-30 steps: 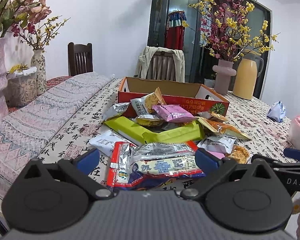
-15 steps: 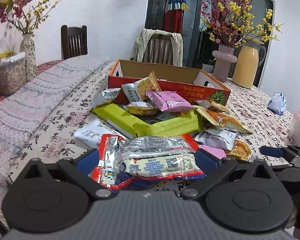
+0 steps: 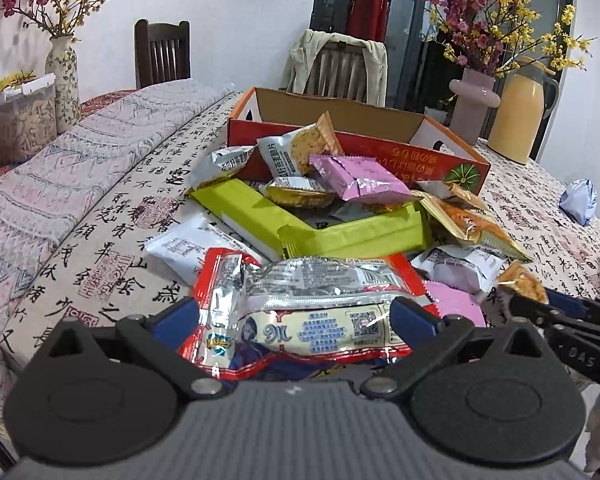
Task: Organize snacks
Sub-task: 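Grasp the gold packet with the right tool while the left grasps the silver packet, then carry the gold packet into the box with right tool while left drops silver packet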
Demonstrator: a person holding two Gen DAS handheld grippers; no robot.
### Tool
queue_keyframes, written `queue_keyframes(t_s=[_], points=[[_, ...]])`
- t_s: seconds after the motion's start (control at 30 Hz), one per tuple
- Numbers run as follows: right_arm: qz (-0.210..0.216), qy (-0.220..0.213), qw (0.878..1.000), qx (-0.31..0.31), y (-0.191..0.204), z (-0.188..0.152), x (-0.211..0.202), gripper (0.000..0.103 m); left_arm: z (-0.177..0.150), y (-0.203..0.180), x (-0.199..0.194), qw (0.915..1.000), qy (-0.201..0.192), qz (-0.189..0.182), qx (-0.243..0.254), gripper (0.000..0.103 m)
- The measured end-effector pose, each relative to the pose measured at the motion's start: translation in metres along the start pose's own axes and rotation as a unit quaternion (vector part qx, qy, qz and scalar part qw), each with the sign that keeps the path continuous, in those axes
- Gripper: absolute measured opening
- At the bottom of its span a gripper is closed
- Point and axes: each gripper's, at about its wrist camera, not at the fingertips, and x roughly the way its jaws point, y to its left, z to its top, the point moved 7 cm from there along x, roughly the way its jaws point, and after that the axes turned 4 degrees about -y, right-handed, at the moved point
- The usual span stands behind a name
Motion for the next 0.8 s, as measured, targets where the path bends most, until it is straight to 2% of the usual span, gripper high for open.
queue_keyframes(t_s=[0.23,0.37,0.43,0.5,0.53,0.6,0.7,0.8], points=[[-0.015,-0.029,0.999,0.017,-0.003,0.007,-0.020,0.039,-0.003,0.003,-0.006,1.0000,-0.007,-0.002,0.004,0.103],[0.007,-0.039,0.999,0.010,0.013,0.010,-0.036,0.039,-0.006,0.017,-0.009,0.9999,-0.008,0.012,-0.007,0.101],[0.028,-0.039,0.999,-0.002,0.028,0.011,-0.041,0.039,-0.003,0.022,-0.011,0.9997,-0.013,0.016,-0.013,0.096],[0.049,-0.034,0.998,-0.015,0.045,0.010,-0.043,0.039,0.001,0.027,-0.012,0.9995,-0.019,0.021,-0.015,0.080],[0.061,-0.029,0.997,-0.023,0.054,0.009,-0.043,0.039,0.002,0.030,-0.011,0.9995,-0.019,0.021,-0.016,0.076],[0.077,-0.019,0.996,-0.038,0.071,0.005,-0.042,0.039,0.004,0.038,-0.008,0.9993,-0.017,0.026,-0.020,0.058],[0.092,-0.006,0.994,-0.057,0.090,0.003,-0.041,0.039,0.006,0.050,-0.007,0.9990,-0.023,0.028,-0.028,0.049],[0.095,0.010,0.992,-0.076,0.104,-0.001,-0.039,0.039,0.003,0.058,-0.005,0.9989,-0.015,0.029,-0.033,0.046]])
